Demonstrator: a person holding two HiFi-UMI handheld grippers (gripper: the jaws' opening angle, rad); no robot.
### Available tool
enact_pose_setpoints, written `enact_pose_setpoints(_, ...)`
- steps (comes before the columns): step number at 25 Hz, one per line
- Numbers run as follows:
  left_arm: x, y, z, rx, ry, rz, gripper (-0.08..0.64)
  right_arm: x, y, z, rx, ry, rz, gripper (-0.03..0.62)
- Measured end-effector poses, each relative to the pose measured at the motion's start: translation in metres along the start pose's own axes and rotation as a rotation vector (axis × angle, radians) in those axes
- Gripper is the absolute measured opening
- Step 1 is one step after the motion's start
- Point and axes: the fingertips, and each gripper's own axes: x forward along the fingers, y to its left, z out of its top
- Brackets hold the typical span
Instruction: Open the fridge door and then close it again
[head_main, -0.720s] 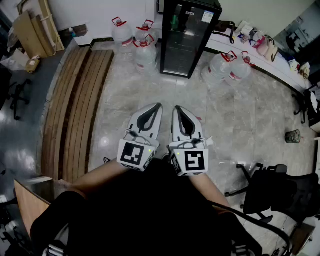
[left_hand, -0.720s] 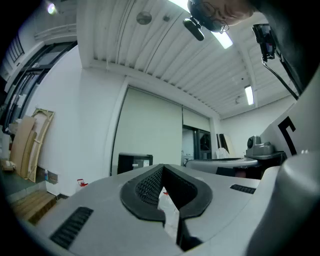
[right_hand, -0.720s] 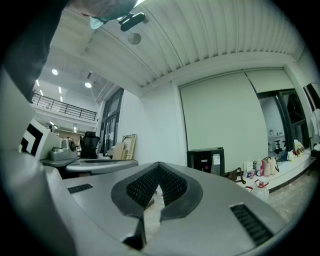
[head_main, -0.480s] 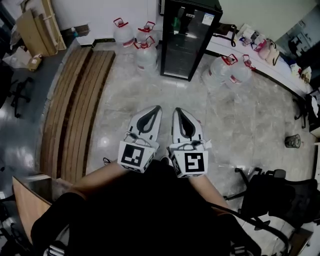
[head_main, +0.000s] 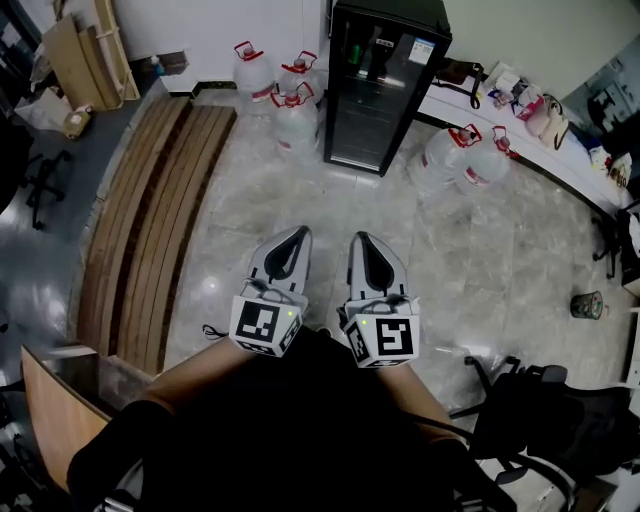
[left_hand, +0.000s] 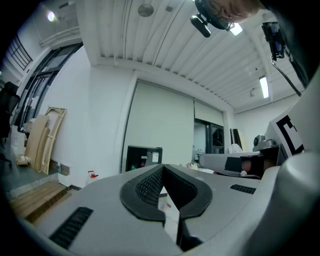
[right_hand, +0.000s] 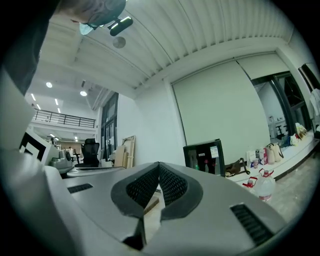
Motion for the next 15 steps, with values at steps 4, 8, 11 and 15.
enact_pose_setpoints(4, 0.040, 0.028, -0.018, -0.016, 0.016, 0.014, 0.007, 0.041, -0.017, -0.018, 0.012, 0.029, 0.008, 0.015)
enact_pose_setpoints(8, 0.105, 0.074, -0.032, -0.050, 0.029, 0.019, 0.007, 0.103, -0.039, -0.033, -0.013, 0.058, 0.021, 0.015)
enact_pose_setpoints(11, 0.165, 0.124, -0.035, -0.053, 0.026, 0.011, 0.006, 0.171, -0.054, -0.039, -0.020, 0.068, 0.024, 0.015)
enact_pose_setpoints(15, 0.240, 0.191, -0.041, -0.062, 0.057, -0.016, 0.006, 0.267, -0.069, -0.044, -0.015, 0.100, 0.019, 0.015)
